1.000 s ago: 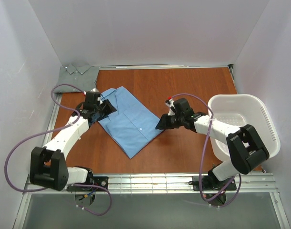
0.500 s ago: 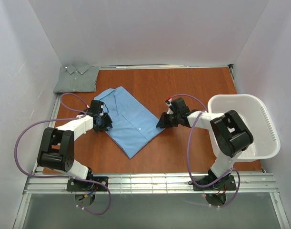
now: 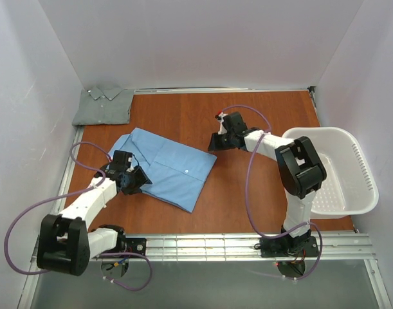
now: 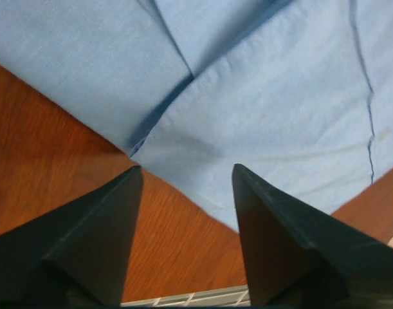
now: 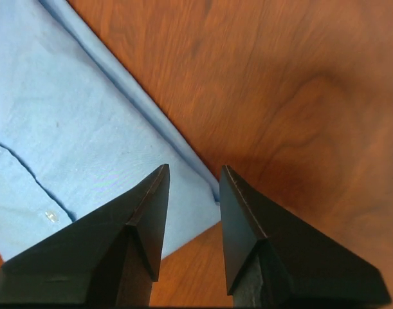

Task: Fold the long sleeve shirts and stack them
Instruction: Fold the shirt

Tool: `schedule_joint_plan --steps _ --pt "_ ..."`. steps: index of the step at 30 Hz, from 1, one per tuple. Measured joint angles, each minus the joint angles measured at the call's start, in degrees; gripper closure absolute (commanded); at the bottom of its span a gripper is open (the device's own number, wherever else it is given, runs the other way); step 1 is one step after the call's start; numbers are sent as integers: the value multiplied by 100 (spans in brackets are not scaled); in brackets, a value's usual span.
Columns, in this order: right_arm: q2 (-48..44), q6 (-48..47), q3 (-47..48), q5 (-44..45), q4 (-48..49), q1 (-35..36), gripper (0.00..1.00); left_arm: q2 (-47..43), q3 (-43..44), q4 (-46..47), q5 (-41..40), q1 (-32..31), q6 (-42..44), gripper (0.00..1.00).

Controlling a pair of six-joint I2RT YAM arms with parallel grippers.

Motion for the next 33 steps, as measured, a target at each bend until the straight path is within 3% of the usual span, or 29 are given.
schedule_joint_plan --steps 4,9,12,15,16,22,26,33 --pt "-553 -398 79 400 -369 -28 61 -719 385 -446 -63 -269 111 29" --pt "-2159 -699 -306 595 -511 -59 51 -1014 1045 -334 -214 -1320 597 12" --pt "-3195 -717 -693 568 -470 -90 37 -704 1231 -260 -299 -1976 861 10" --pt "-4030 -667 -1143 570 -479 -133 15 -192 1401 -240 -612 -2889 1093 11" --pt "-4262 -627 -1292 568 -485 -144 2 4 1482 -251 -815 -3318 1174 14" --pt "-5209 -518 -2096 501 -612 -179 2 894 1904 -369 -1541 -4837 1539 27" --pt "-5488 -348 -2533 472 -647 -179 1 1453 2057 -575 -1974 -5335 1650 38" --pt "-5613 -133 -2940 452 -684 -181 1 2212 2083 -861 -2435 -5882 1799 45"
